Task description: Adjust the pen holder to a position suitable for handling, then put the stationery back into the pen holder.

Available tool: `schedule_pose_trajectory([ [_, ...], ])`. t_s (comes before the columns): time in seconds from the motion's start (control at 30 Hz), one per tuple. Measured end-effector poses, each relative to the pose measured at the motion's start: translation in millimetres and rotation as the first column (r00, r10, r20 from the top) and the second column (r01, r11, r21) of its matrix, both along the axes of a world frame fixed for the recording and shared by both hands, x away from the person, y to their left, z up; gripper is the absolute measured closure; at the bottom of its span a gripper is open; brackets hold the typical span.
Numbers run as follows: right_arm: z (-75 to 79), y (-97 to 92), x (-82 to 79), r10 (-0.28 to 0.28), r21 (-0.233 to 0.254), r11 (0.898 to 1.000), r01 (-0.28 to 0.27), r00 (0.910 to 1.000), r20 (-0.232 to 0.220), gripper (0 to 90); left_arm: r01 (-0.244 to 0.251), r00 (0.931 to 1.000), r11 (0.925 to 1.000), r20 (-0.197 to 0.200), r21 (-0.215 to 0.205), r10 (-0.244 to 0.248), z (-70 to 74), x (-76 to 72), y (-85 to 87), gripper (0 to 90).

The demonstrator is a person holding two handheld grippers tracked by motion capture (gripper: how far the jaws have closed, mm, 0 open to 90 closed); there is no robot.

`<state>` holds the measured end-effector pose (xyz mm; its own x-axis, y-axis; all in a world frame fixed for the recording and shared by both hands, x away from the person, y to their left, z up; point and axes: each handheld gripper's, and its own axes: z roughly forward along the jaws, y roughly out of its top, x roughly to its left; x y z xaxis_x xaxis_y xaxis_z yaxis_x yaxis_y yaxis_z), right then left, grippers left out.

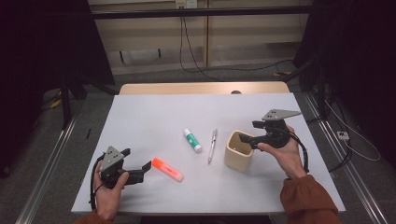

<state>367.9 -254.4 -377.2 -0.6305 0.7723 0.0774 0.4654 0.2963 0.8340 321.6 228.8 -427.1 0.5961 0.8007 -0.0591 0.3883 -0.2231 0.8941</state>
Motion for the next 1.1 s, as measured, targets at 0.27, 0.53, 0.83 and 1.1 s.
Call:
schedule_pose_trajectory([
  [0.27,-7.2,-10.1,-10.2,-0.120,0.034,0.992,0.119,0.9925,0.027,11.8,0.002,1.0000,1.0000,0.004,0.009,-0.002,1.1,-0.4,-1.4,5.6],
  [0.53,-9.2,-21.2,-26.3,-0.194,0.075,0.979,0.188,0.9772,0.086,7.4,-0.009,0.9999,0.9999,0.005,0.012,0.009,0.9,-0.5,-2.0,5.6],
  [0.83,-12.4,-32.4,-47.5,-0.247,0.097,0.967,0.235,0.9596,0.136,6.5,-0.007,1.0000,0.9998,0.001,0.016,0.007,-0.5,0.7,0.4,5.2],
  [1.1,-25.9,-38.0,-69.8,-0.306,0.093,0.951,0.295,0.9415,0.142,6.9,0.001,0.9999,0.9999,0.013,0.014,-0.001,2.2,-2.8,-0.2,6.3],
])
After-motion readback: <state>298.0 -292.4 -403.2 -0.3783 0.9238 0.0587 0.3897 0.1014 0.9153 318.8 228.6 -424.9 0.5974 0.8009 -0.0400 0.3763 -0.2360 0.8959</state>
